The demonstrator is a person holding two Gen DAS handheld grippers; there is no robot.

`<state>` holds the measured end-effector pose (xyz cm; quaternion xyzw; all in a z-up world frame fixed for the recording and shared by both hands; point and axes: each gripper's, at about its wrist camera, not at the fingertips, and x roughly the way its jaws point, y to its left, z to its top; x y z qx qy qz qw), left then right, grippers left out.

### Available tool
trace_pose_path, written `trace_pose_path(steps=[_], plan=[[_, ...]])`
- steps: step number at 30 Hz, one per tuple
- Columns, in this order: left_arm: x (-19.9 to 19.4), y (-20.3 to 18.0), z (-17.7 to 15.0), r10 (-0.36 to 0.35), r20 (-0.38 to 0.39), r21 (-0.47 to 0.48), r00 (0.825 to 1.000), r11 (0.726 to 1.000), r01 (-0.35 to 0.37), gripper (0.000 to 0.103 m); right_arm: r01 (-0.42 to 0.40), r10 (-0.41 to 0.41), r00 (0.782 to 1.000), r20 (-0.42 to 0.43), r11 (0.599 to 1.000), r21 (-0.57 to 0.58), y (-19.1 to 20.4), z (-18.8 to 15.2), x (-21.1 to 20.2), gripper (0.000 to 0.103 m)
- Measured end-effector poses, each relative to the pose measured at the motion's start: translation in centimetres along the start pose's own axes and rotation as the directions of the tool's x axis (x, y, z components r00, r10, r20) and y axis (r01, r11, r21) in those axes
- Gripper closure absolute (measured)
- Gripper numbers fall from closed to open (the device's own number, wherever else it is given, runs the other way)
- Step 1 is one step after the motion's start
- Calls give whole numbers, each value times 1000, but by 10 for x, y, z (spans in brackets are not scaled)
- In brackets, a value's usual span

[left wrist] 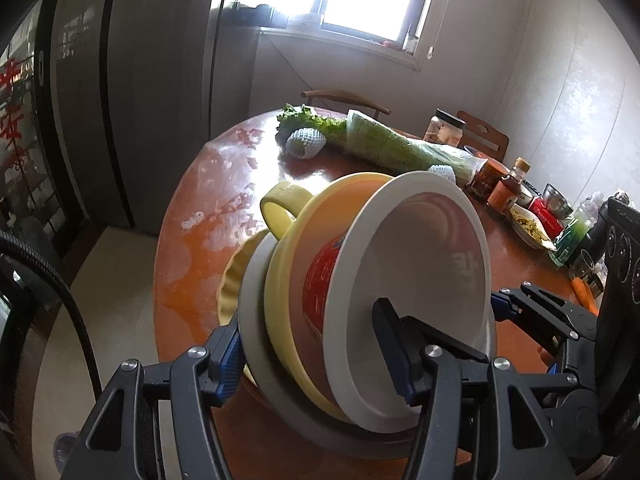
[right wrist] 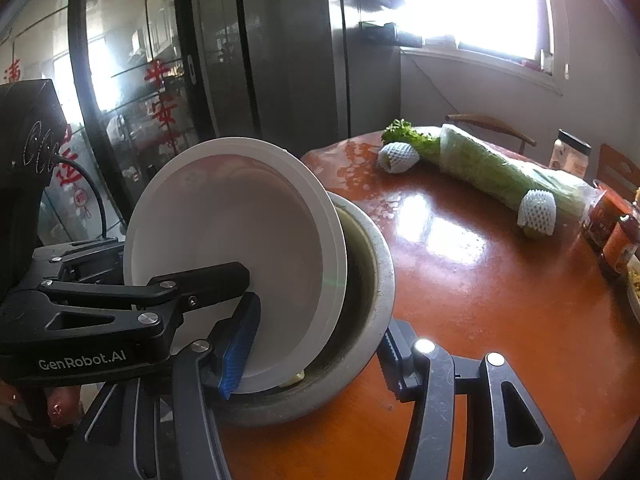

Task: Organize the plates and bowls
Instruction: 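Grasp the steel bowl stack rim with the left tool and carry it toward the plate stack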

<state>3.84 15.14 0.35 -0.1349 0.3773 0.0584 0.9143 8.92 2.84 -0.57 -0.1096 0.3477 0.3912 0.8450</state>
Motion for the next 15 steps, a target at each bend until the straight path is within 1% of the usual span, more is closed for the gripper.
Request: trace_pose_path(steps=[9, 15], plan=[[19, 4, -4, -2, -24, -4, 1000, 1000, 2, 44, 28, -28, 999, -34, 1000, -1, -3, -7, 15, 47], [19, 6, -4, -5, -13, -5, 1000, 1000, 5, 44, 34, -35, 999, -33, 999, -2, -4, -7, 17, 47]])
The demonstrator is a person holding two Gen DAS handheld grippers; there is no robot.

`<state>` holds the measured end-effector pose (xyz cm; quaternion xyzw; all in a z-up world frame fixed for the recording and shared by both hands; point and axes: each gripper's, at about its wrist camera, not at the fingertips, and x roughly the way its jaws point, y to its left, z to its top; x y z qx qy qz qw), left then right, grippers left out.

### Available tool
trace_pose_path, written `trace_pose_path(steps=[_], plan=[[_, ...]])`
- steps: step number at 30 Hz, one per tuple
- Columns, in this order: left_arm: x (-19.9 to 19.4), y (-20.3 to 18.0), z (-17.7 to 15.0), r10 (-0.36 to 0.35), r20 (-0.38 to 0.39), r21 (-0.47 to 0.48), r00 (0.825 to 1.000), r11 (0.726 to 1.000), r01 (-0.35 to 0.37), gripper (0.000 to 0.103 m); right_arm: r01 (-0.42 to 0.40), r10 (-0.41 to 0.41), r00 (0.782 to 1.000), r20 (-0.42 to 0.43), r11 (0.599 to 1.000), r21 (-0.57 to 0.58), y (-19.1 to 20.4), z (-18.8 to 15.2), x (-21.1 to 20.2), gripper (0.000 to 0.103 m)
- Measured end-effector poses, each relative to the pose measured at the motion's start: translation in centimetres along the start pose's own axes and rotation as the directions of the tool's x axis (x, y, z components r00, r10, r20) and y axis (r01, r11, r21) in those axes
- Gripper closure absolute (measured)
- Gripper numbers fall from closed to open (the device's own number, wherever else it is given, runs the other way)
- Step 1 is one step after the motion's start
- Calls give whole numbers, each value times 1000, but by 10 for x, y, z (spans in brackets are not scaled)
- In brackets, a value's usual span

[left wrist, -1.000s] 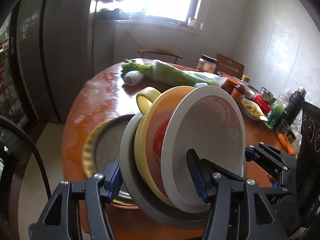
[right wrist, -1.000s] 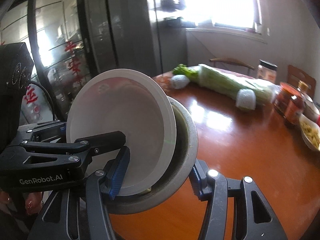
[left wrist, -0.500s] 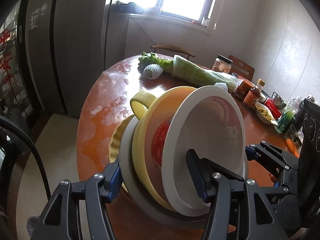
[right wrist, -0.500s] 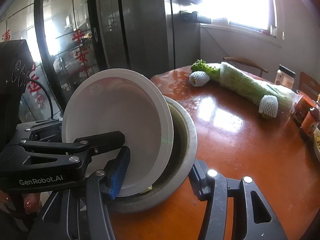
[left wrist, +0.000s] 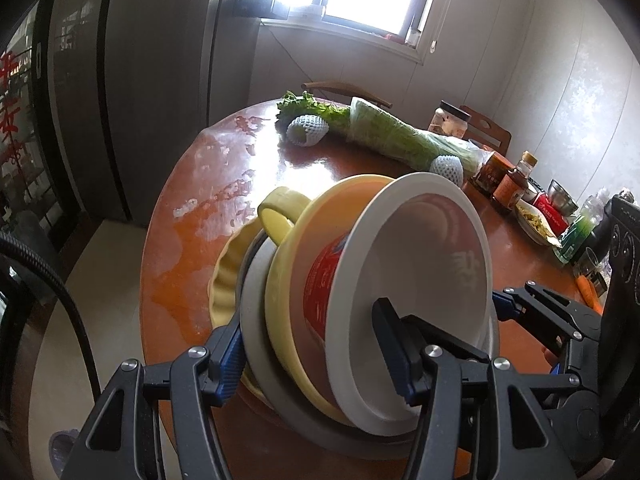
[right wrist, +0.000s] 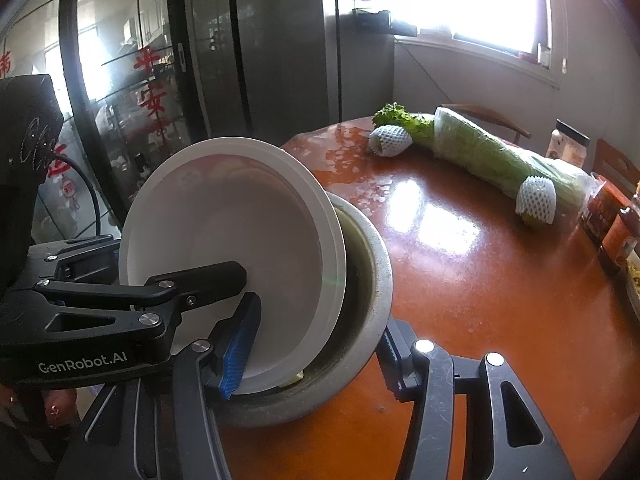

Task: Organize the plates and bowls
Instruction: 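Grasp the steel bowl stack rim with the left tool and carry it toward the plate stack, then lower the bowl stack onto the steel plate stack and open the left tool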

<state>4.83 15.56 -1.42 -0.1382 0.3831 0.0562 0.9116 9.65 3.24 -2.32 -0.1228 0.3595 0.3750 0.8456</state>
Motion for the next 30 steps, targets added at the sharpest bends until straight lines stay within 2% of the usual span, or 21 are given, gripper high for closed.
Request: trace_pose_path(steps=[10, 13, 20, 25, 30], plan=[[-2, 0, 3, 4, 9, -3, 1000, 1000, -4, 43, 31, -31, 1000, 2, 999, -7, 2, 1, -1, 45], [-10, 0, 4, 43, 48, 8, 998, 999, -43, 40, 52, -52, 999, 15, 999, -13, 4, 2, -5, 39], [-28, 2, 4, 48, 90, -2, 995, 999, -48, 39, 74, -74, 996, 41, 997, -16, 4, 3, -16, 37], [-52, -3, 1, 73, 150, 8, 986, 997, -75, 30, 104, -103, 991, 83, 994, -19, 4, 1, -35, 30], [-73, -10, -6, 94, 182, 16, 979, 995, -99, 24, 131, -129, 985, 116, 991, -13, 4, -5, -57, 29]])
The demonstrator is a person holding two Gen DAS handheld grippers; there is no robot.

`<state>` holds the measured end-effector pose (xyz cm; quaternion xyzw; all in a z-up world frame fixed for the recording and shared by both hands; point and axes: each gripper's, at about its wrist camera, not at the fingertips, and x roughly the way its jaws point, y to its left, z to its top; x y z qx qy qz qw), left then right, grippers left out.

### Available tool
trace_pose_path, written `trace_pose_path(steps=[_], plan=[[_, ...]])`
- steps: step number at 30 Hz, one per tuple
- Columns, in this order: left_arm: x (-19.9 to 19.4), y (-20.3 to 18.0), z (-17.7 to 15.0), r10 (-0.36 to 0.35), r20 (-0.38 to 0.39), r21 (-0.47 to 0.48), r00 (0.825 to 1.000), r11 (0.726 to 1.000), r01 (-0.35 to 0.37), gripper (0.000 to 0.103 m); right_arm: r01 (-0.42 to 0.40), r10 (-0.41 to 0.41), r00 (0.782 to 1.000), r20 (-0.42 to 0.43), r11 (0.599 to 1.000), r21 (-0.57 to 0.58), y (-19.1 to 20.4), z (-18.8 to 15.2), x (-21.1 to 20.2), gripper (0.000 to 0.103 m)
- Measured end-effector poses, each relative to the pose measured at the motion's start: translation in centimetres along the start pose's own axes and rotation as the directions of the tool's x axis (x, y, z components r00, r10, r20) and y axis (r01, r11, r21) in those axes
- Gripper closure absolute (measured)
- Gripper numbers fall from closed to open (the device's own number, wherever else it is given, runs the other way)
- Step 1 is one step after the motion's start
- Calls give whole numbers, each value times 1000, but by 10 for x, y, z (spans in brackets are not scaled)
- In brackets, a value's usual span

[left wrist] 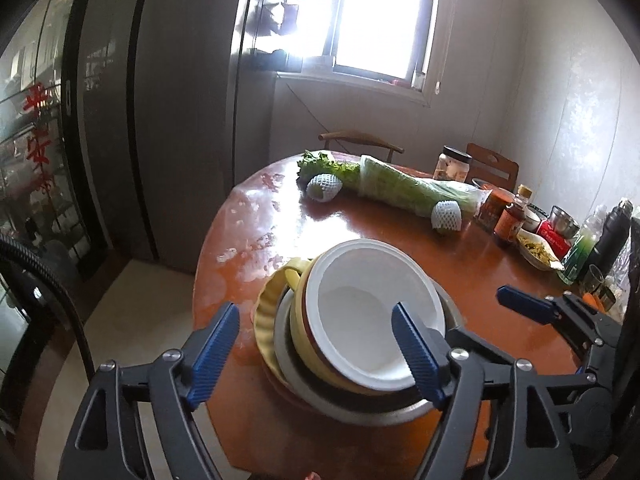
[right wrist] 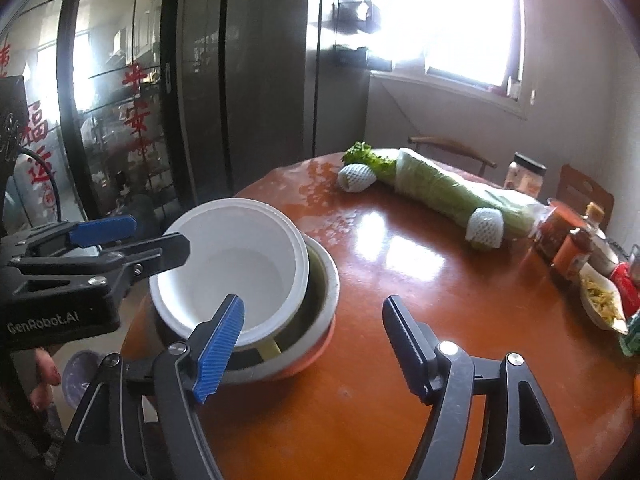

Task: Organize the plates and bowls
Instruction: 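Lower the bowl stack onto the steel plate stack and open the left tool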

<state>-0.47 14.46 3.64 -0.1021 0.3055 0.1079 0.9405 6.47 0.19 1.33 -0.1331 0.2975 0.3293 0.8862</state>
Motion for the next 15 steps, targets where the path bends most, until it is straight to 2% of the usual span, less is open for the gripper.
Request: trace_pose_path(steps=[3, 12, 15], plan=[[-10, -4, -7, 10, 5, -6, 1000, 1000, -10, 20, 18, -18, 1000, 15, 1000, -1, 0, -4, -14, 28], [-33, -20, -26, 39, 8, -16, 999, 999, -39, 18, 78, -78, 996, 42, 997, 10, -3, -26, -52, 26], [-32, -24, -35, 53, -22, 9, 998, 999, -53, 18, 92, -94, 994, 52, 995, 29, -6, -33, -61, 25]])
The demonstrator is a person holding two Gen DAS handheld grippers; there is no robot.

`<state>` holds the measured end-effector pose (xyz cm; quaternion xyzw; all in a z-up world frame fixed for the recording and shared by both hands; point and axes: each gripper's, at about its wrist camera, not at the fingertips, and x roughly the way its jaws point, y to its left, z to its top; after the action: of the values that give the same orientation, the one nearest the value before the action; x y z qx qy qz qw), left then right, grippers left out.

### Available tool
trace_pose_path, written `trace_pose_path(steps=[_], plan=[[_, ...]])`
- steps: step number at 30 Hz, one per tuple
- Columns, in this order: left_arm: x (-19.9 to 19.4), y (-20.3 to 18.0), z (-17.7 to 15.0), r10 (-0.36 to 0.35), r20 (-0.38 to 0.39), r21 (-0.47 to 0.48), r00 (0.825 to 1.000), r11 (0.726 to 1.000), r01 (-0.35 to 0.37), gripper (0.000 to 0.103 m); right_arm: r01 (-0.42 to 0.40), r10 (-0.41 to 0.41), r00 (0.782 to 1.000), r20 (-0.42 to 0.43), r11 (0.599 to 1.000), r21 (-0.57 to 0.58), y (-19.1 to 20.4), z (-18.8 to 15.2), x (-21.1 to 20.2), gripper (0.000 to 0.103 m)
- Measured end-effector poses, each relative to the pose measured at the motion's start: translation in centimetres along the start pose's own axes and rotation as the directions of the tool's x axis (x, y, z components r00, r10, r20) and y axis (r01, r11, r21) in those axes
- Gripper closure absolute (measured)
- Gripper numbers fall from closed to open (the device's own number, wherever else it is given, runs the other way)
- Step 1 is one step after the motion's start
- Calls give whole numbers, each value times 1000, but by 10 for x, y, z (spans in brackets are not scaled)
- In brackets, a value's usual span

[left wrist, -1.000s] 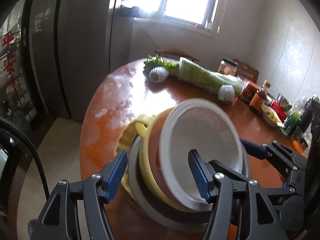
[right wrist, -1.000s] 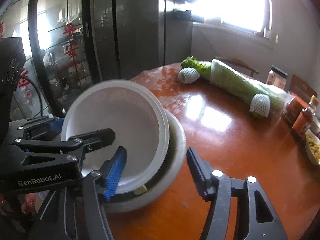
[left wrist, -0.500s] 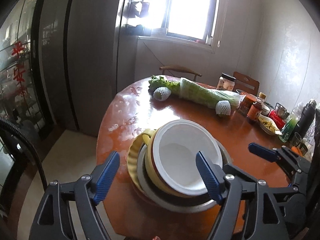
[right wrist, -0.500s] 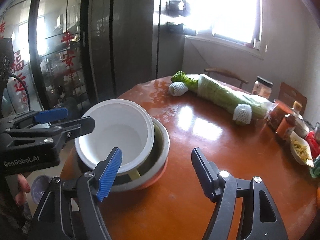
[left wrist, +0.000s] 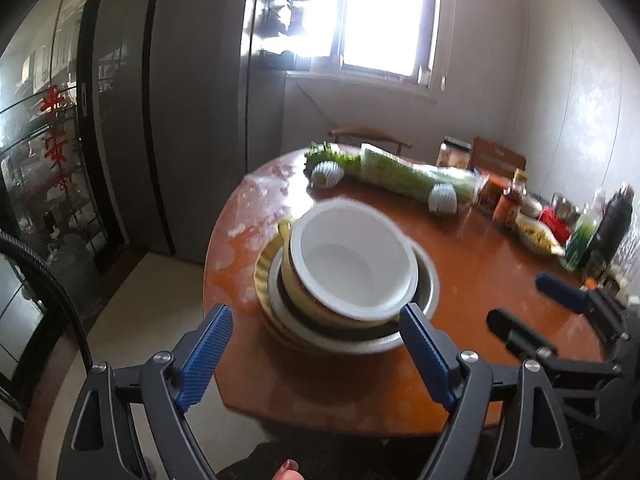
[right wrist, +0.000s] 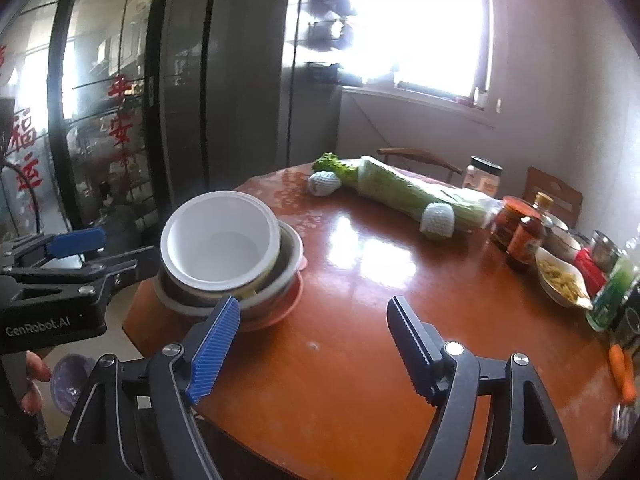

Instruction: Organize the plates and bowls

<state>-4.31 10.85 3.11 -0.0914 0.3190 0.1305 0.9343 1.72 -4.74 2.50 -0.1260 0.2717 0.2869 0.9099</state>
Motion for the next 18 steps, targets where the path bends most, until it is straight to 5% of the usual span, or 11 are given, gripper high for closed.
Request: trace_pose_path(steps=[18], plan=[[9, -19, -38, -18, -83, 51, 996, 998, 23, 18, 10, -10, 1000, -8, 998, 70, 7, -36, -21, 24]])
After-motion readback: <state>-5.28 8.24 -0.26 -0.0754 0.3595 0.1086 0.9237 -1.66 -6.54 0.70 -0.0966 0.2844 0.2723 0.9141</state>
